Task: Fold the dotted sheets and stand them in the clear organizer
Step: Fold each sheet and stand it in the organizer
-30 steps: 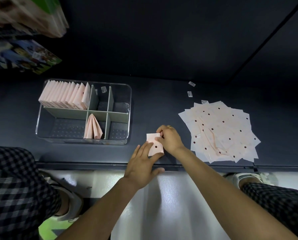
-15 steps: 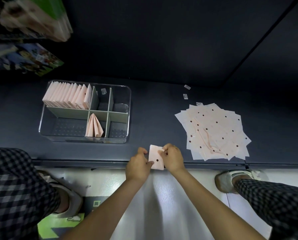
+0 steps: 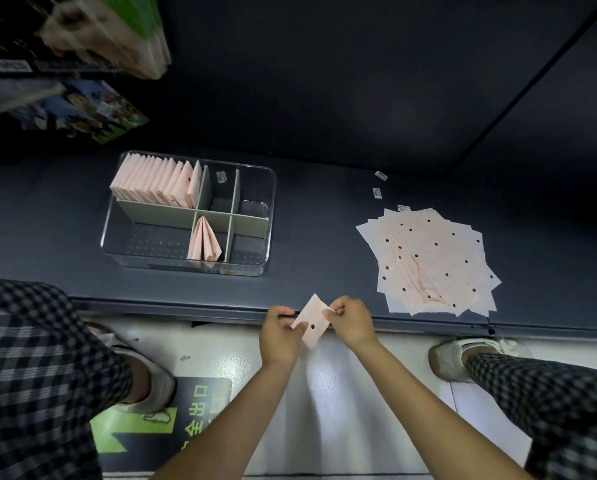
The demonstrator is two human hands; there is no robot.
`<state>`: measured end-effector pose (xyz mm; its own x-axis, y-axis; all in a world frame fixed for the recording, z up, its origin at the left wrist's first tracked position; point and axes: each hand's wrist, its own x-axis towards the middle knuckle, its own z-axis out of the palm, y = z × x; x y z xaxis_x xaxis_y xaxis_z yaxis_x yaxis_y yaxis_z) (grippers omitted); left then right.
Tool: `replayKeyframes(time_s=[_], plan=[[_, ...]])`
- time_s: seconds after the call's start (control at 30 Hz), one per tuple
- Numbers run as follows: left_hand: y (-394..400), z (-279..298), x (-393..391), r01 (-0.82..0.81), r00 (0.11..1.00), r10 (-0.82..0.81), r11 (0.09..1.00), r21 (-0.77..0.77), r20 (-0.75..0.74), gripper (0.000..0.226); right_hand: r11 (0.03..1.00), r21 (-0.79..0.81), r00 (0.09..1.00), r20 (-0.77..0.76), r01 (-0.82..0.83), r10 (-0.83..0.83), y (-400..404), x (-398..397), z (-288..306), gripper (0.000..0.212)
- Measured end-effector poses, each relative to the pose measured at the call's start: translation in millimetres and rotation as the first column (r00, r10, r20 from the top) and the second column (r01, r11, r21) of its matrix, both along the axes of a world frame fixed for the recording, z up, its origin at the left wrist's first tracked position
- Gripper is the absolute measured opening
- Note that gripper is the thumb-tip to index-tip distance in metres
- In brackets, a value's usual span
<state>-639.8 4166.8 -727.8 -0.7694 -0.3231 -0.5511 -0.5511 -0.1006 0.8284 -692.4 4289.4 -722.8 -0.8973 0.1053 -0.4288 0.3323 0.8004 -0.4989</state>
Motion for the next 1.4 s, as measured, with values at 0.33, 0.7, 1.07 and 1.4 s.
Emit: replayKeyframes(time_s=[0.33,0.7,1.07,1.4], plan=[[-95.6,69.3,-58.2,0.558,0.661,-0.749,0.526,-0.642,-0.039,0.028,0.926,-0.009,0.913,-0.174,-0.377,0.369,-48.6,-3.6,55.2,0.011],[-158.7,48.4,-73.2,0.244,0.914,-0.392,0.322,-0.915,0.106,0.029,0.937,-0.317,0.951,-0.305,-0.148,0.047,-133.0,-43.8,76.4,0.029],[-184.2,34.0,-68.2,0.115,0.958,-0.286,0.473,-0.874,-0.029,0.018,0.886,0.282,0.864,-0.248,-0.369,0.439,-202.7,-75.2,67.6,0.010],[-181.0,30.5,-68.5,0.037,0.952,-0.257,0.639,-0.768,-0.168,0.023,0.944,-0.005,0.937,-0.120,-0.330,0.327,-221.7,-67.9,50.6,0.028]])
